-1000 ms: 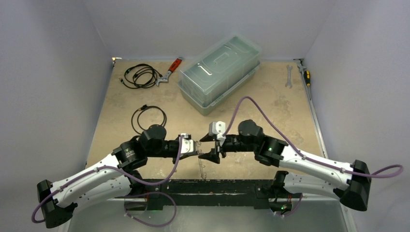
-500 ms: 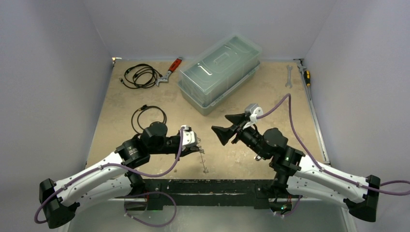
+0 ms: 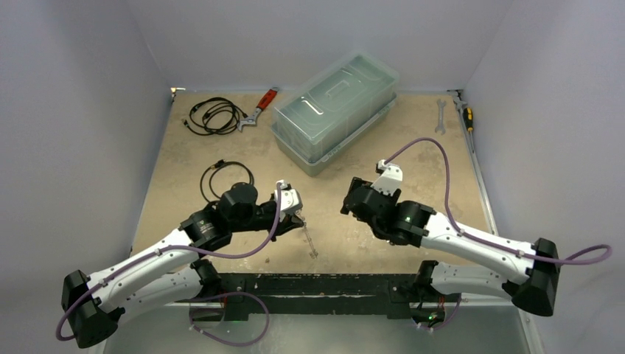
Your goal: Put the keys on the keyring
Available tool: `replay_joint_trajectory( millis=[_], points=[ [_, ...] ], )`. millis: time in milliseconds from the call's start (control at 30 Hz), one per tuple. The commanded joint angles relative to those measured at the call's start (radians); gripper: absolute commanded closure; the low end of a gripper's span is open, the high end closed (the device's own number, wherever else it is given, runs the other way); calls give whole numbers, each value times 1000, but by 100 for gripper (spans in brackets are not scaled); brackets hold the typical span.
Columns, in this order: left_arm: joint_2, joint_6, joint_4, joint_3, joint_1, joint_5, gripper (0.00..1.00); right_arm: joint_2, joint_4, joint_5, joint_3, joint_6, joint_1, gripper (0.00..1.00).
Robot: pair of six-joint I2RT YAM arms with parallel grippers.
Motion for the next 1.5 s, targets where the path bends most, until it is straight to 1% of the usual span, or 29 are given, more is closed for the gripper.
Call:
replay_joint_trajectory(
  millis=[0,100,167,233,367,467,567,700,733,800,1000,1100,1167,1233,1267,1367,1467],
  points=[
    [9,-36,48,20,7,-41,100,123,-373,92,90,302,1,15],
    [4,-36,45,16,7,-44,100,212,-526,102,109,436,-2,15],
    [-1,-36,49,13,7,-45,100,223,-551,104,83,484,-21,13],
    [-2,-36,49,12,7,-47,100,187,-489,67,37,431,-86,13],
    [5,-36,47,15,6,-47,100,52,-295,-85,-85,240,-330,15],
    [1,-36,46,14,7,-51,100,-25,-222,-123,-147,182,-430,17],
    [-4,-65,46,10,7,-50,100,-36,-195,-150,-181,155,-482,22],
    [-7,-64,48,9,7,-51,100,6,-159,-203,-223,165,-522,28],
    [-6,-65,49,9,7,-51,100,16,-159,-214,-236,185,-534,33],
    [-6,-67,49,8,7,-51,100,32,-150,-238,-254,208,-559,36],
    [-5,-68,50,6,7,-51,100,70,-174,-236,-264,254,-584,37],
    [-5,-69,50,6,7,-50,100,69,-163,-249,-278,267,-586,35],
    [-3,-68,49,6,7,-49,100,74,-132,-280,-301,262,-587,35],
    [-3,-68,52,6,7,-49,100,84,-102,-322,-319,257,-588,42],
    [-2,-68,52,6,7,-49,100,86,-95,-341,-324,259,-586,44],
    [0,-68,52,7,7,-47,100,51,-58,-370,-354,279,-585,43],
    [0,-66,52,6,7,-48,100,-1,29,-385,-381,245,-585,41]
  ],
)
